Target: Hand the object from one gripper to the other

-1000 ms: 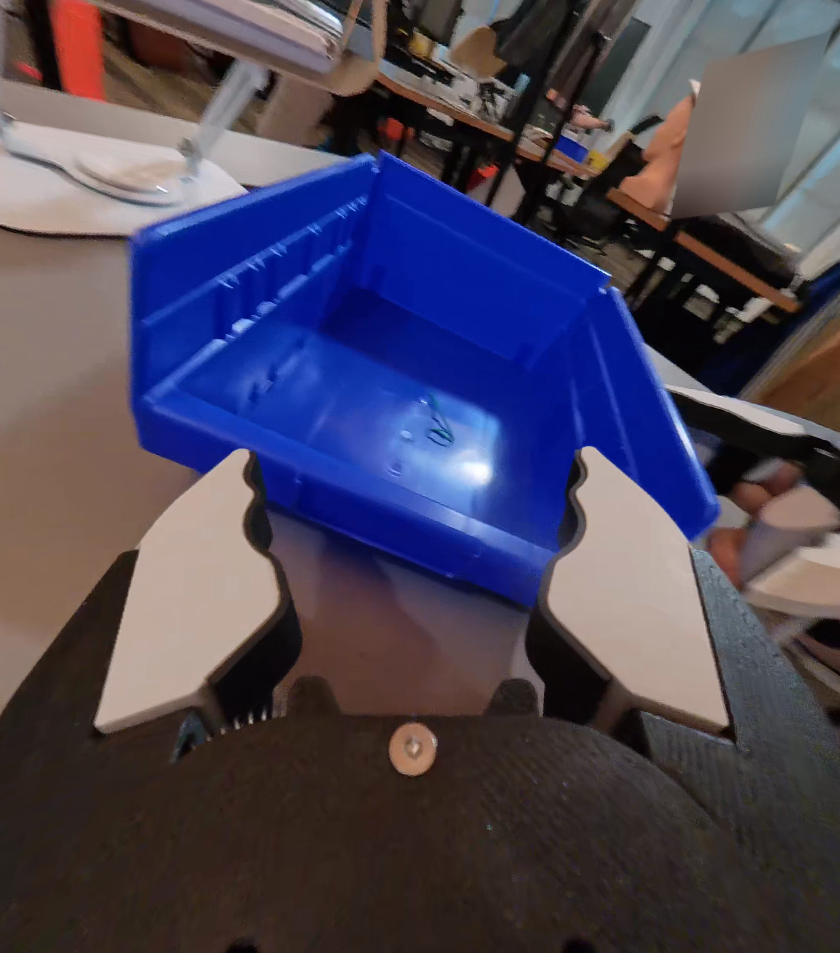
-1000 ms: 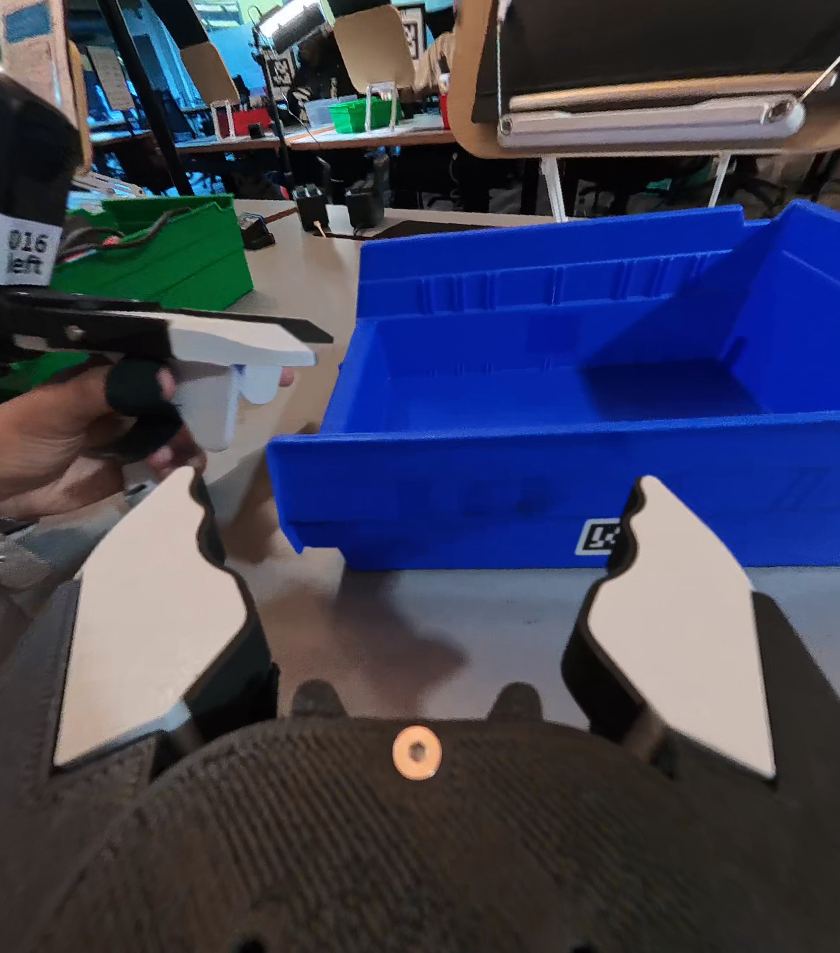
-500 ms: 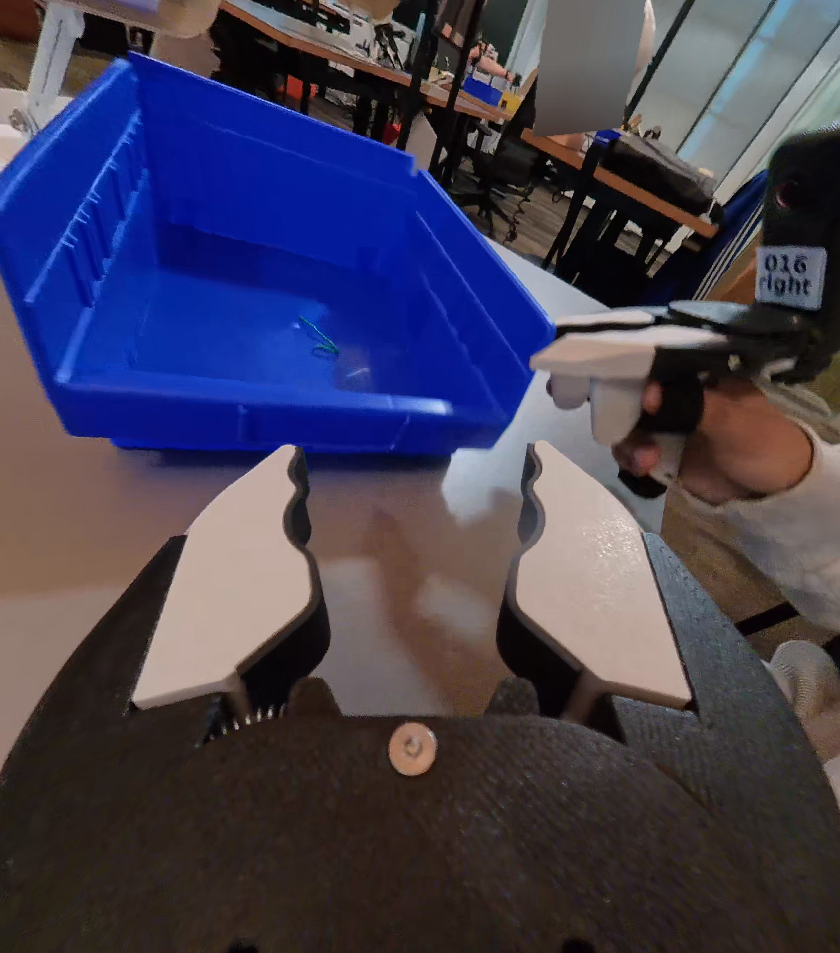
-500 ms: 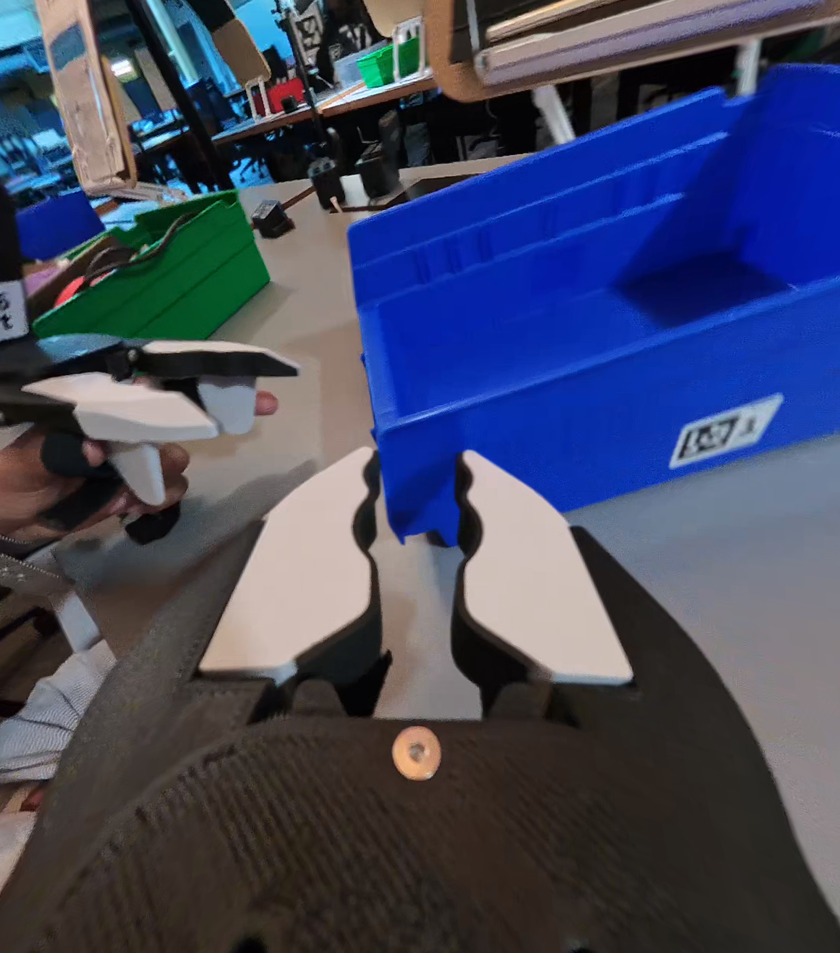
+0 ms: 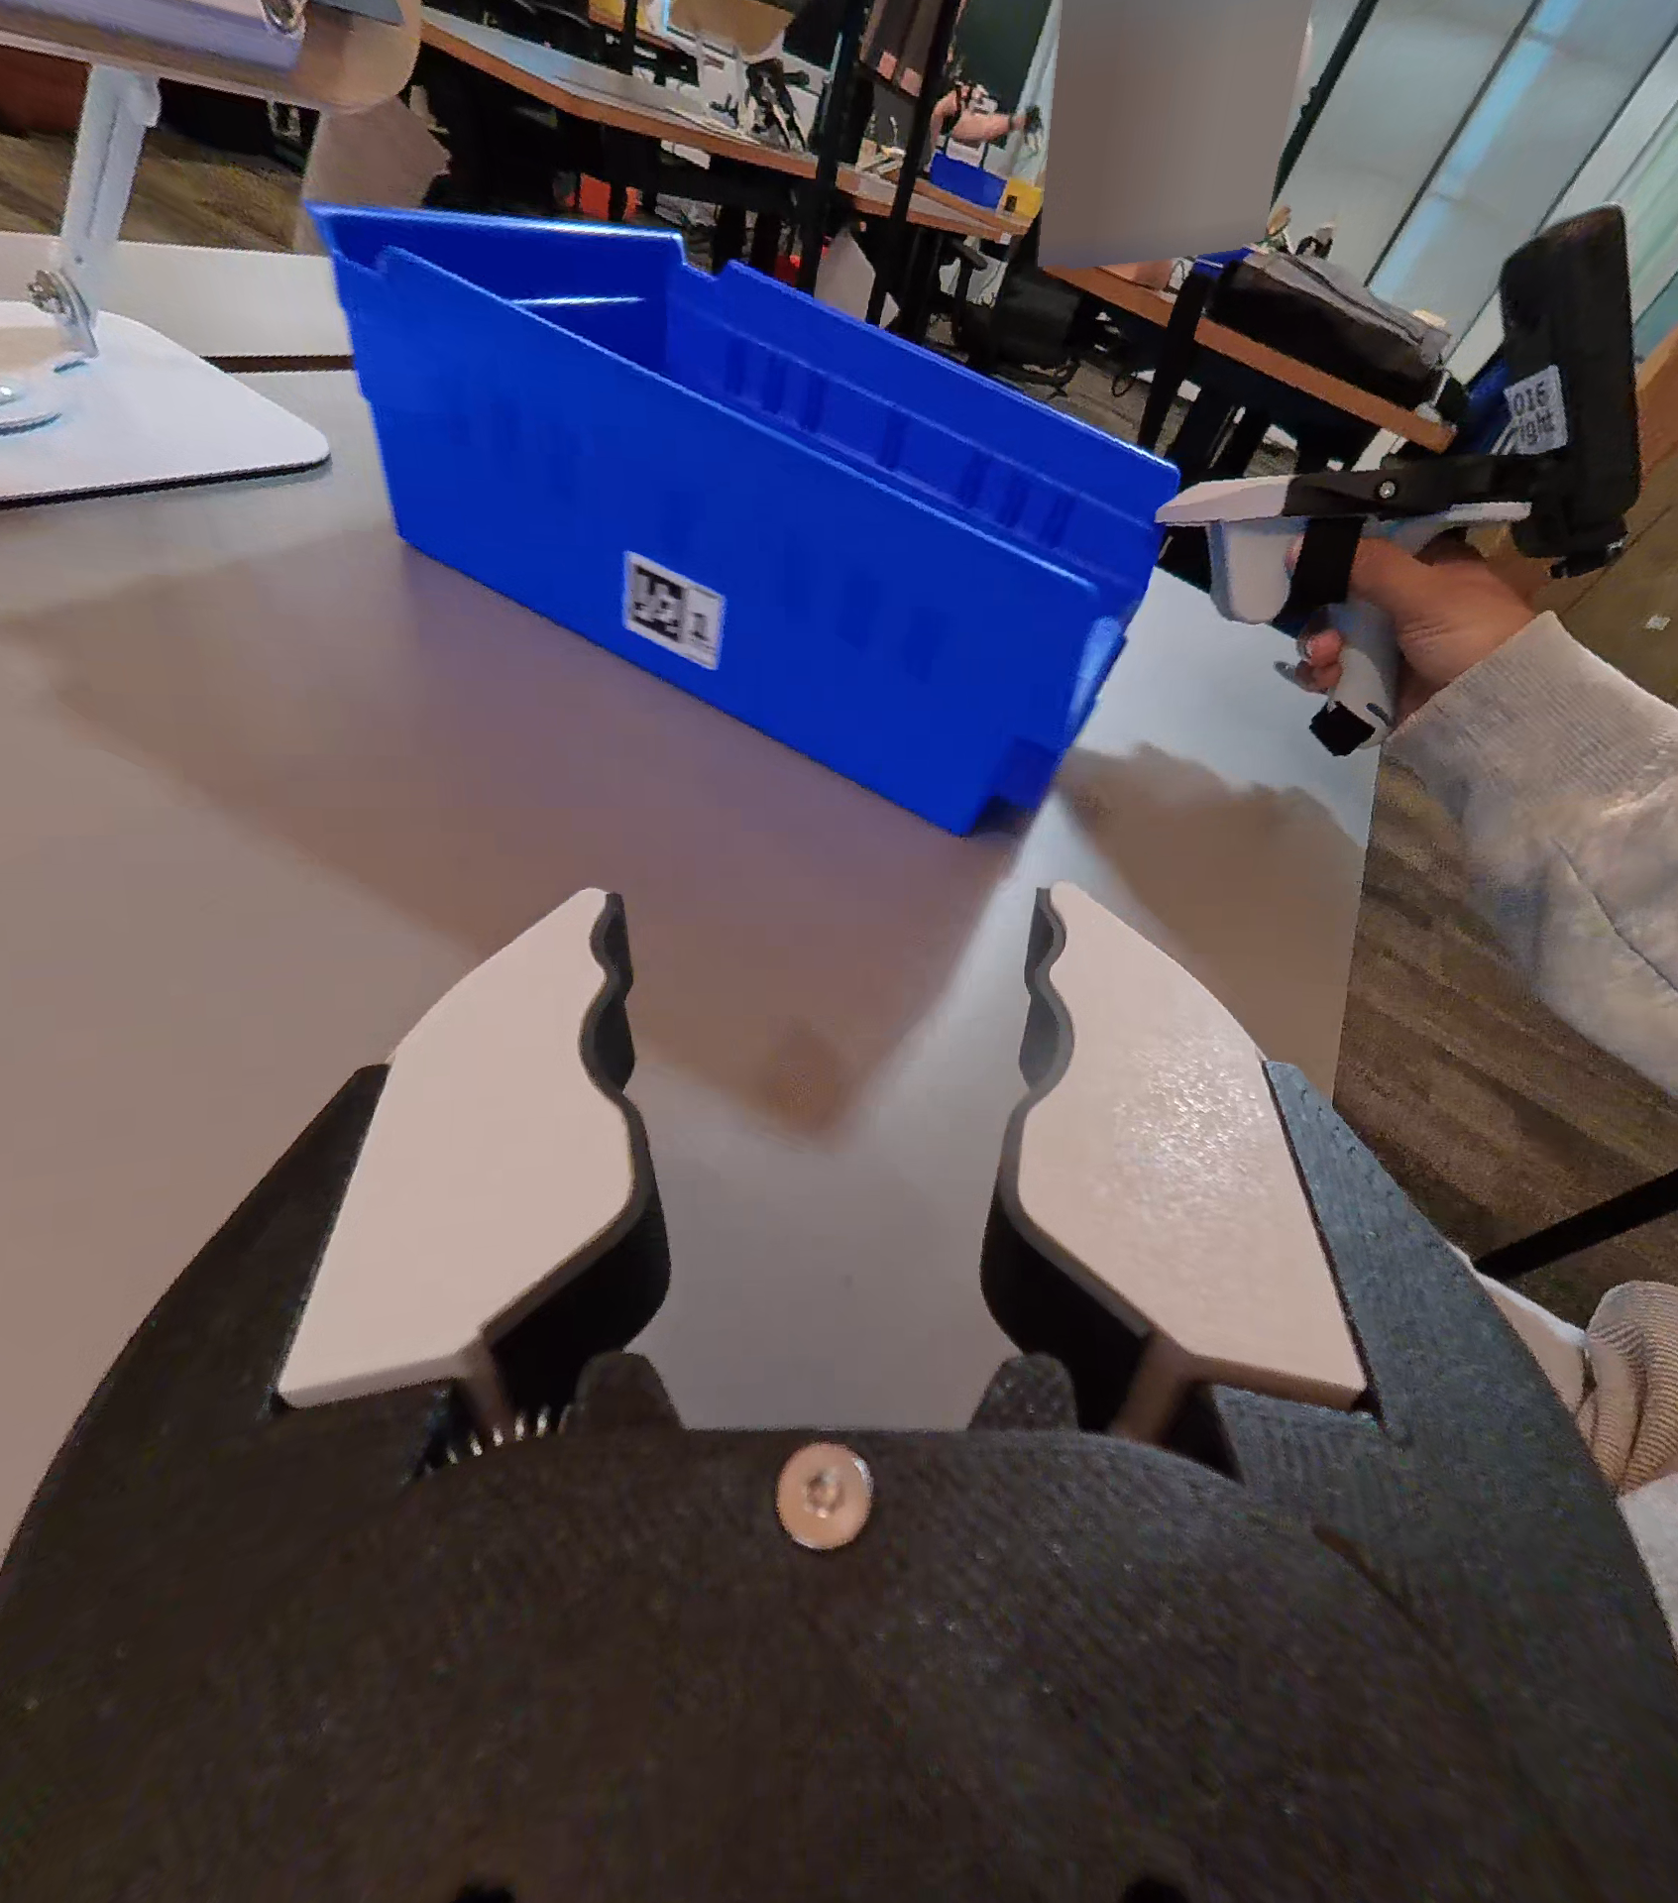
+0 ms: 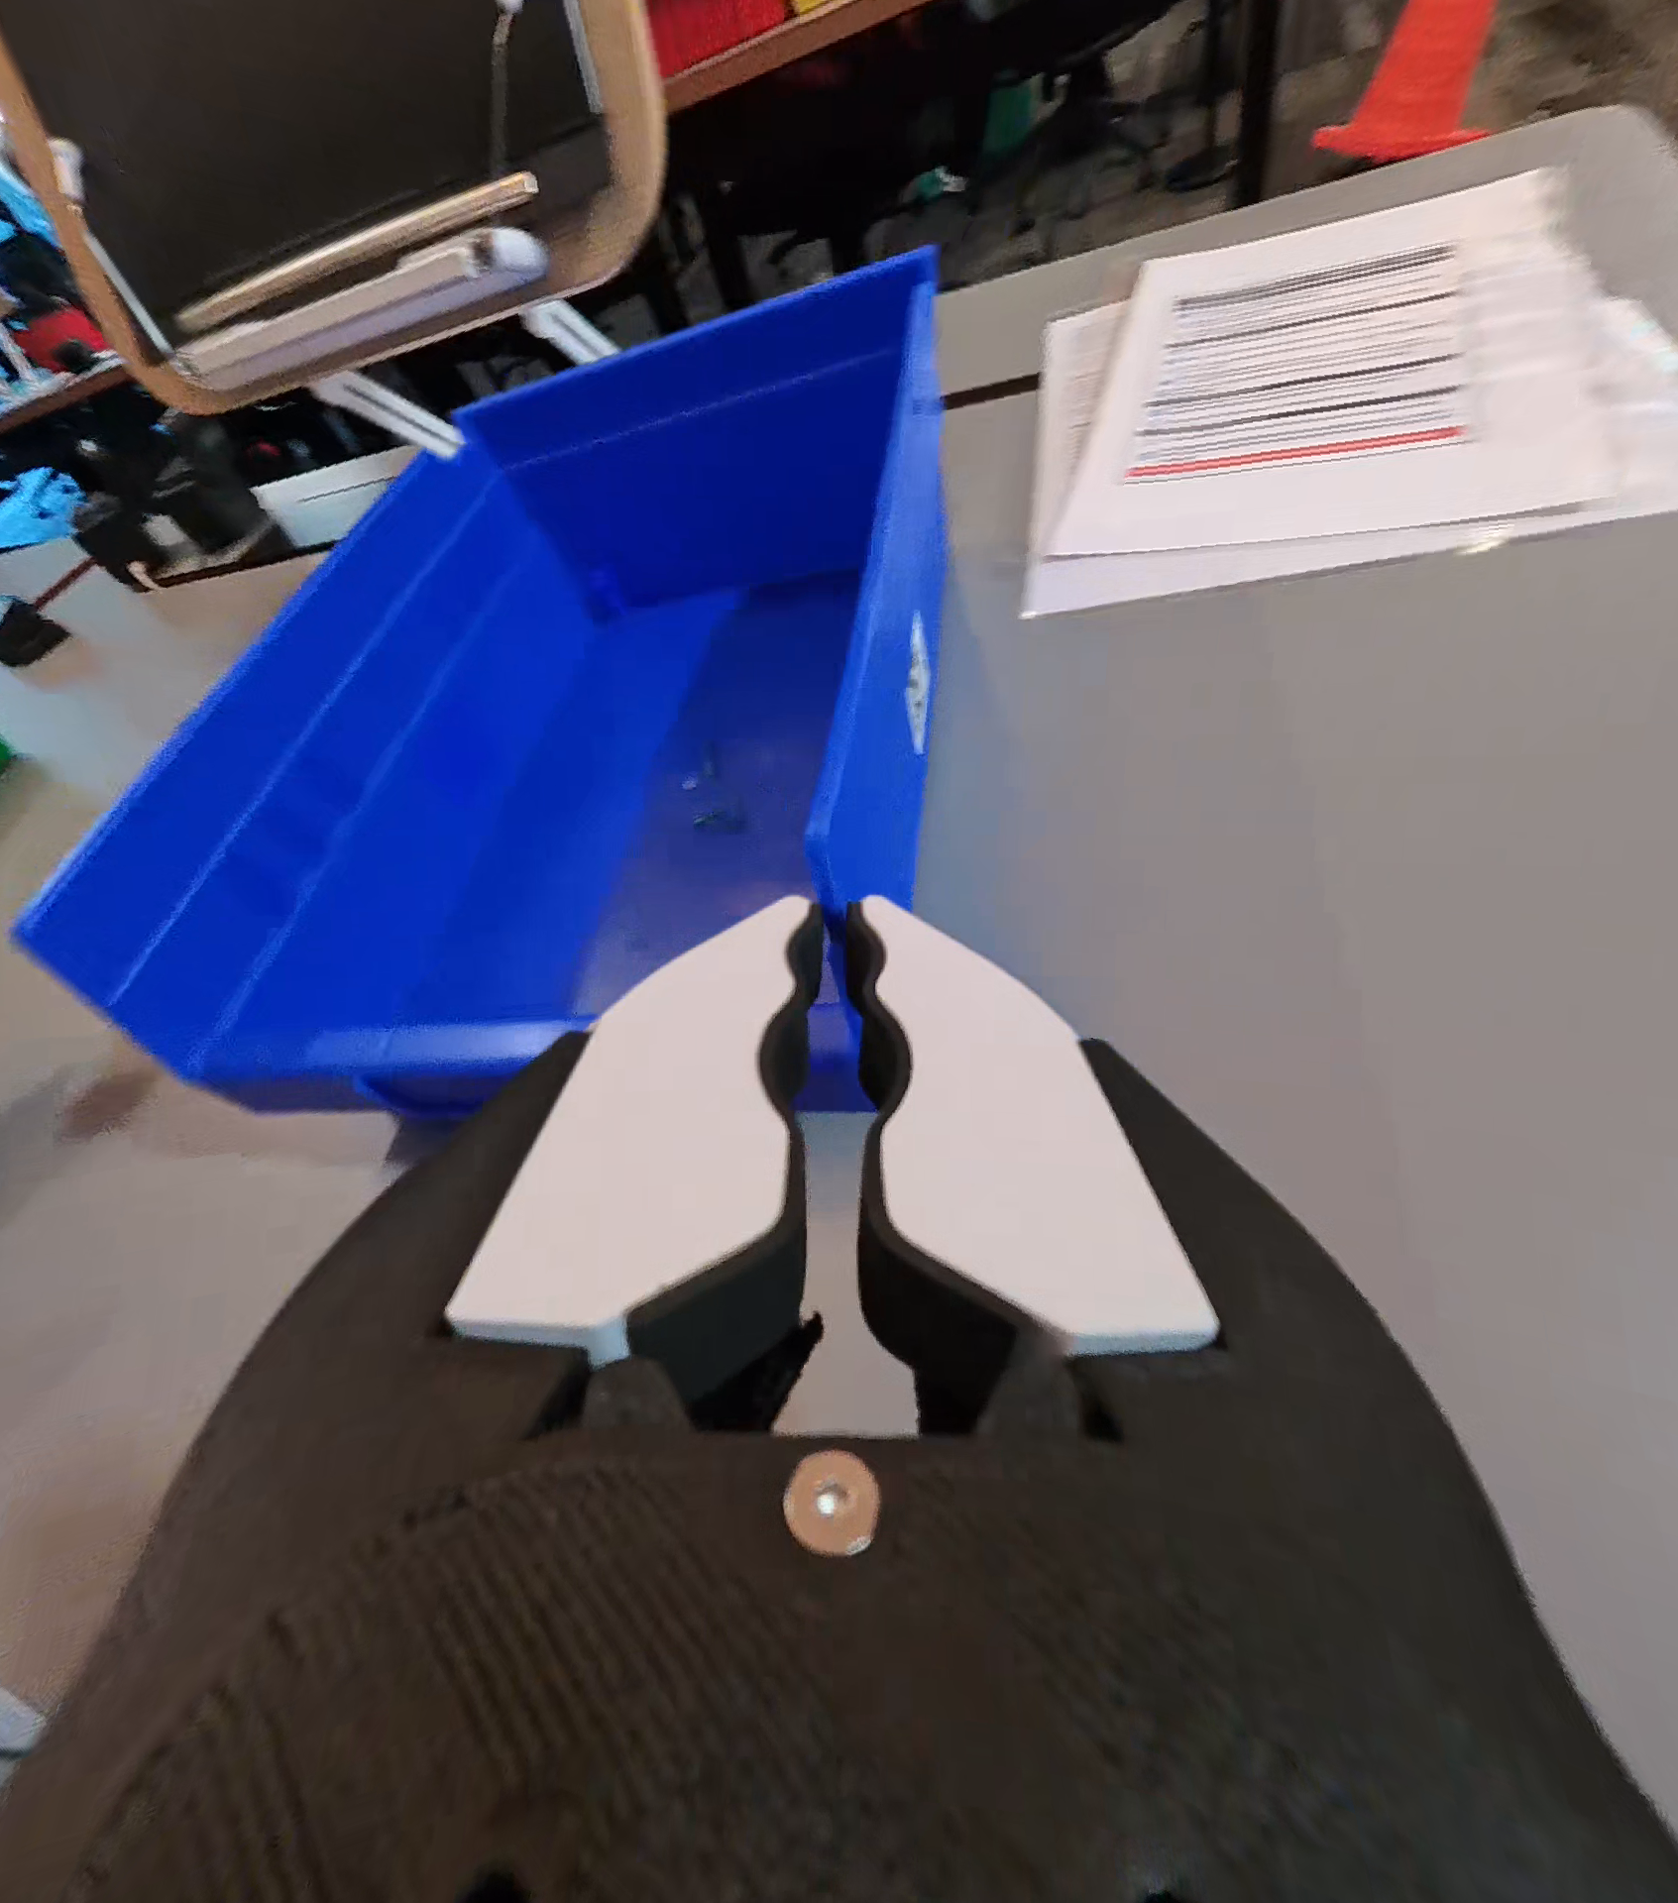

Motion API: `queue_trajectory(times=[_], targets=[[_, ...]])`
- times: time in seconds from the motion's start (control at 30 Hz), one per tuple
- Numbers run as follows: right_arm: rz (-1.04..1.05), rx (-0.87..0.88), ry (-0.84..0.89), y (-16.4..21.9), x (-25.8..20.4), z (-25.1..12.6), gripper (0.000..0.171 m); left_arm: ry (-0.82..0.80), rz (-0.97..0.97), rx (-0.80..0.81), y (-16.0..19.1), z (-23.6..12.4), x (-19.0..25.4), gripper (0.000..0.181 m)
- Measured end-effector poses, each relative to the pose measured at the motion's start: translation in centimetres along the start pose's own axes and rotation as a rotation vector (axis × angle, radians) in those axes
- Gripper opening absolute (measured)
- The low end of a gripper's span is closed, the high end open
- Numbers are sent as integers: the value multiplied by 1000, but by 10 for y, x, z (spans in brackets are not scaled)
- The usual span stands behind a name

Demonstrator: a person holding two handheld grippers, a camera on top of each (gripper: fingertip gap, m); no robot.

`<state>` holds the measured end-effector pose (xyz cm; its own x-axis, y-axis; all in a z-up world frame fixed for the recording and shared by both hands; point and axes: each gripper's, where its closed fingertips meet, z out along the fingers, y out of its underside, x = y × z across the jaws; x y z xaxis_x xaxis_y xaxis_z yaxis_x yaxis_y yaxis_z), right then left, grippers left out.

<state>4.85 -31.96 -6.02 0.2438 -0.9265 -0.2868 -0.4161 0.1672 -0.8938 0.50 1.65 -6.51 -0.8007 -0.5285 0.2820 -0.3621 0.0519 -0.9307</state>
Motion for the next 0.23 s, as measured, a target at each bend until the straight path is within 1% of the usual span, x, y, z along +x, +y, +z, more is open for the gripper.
queue_trajectory(times=[0.03, 0.13, 0.23], targets=[[-13, -2, 25, -1, 11, -6, 4, -1, -3, 1, 0, 0, -1, 74], [-41, -4, 81, -3, 43, -25, 4, -1, -11, 1, 0, 0, -1, 73], [-2, 18, 102, -5, 69, -43, 5, -2, -19, 0, 0, 0, -2, 72]])
